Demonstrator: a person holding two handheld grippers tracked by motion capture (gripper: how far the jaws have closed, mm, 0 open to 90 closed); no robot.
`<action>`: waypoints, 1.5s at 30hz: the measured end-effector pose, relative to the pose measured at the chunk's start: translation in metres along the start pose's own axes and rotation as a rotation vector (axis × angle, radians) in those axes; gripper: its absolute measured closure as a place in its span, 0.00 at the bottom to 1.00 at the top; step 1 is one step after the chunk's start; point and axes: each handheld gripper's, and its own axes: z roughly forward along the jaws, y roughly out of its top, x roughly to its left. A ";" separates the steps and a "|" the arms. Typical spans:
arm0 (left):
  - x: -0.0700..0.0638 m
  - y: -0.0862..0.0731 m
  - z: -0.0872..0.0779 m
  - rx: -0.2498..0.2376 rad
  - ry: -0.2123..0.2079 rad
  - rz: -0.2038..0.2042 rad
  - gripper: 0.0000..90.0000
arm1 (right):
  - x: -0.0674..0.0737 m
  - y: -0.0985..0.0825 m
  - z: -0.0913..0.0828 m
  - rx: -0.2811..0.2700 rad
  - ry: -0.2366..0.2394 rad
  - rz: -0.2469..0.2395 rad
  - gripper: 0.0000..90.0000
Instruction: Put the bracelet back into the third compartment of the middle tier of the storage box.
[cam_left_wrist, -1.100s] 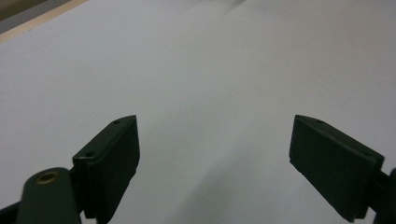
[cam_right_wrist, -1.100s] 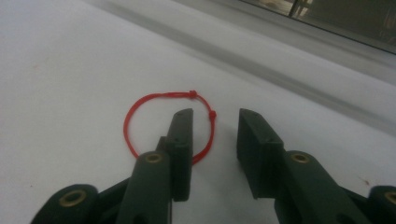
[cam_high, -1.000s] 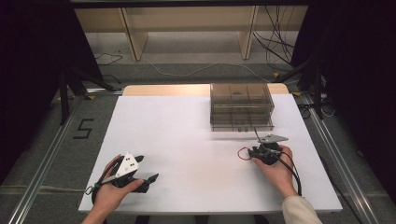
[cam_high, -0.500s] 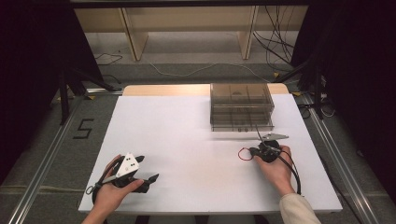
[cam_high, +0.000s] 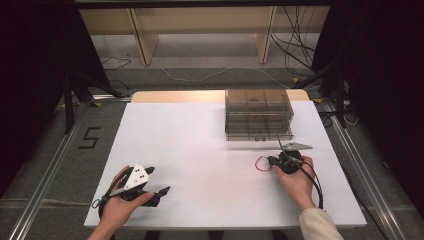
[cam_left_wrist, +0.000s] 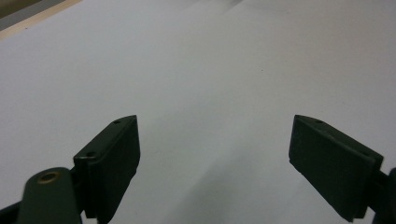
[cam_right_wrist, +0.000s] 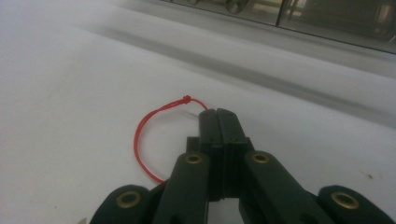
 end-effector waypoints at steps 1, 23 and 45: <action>0.000 0.000 0.000 0.000 0.000 0.000 0.18 | 0.000 0.000 0.000 -0.001 -0.001 0.003 1.00; 0.000 0.000 0.000 -0.003 0.000 0.002 0.18 | -0.003 0.003 -0.010 -0.050 -0.013 0.015 1.00; -0.001 0.000 0.000 -0.004 0.001 0.004 0.18 | -0.006 0.010 -0.021 -0.095 -0.031 0.022 1.00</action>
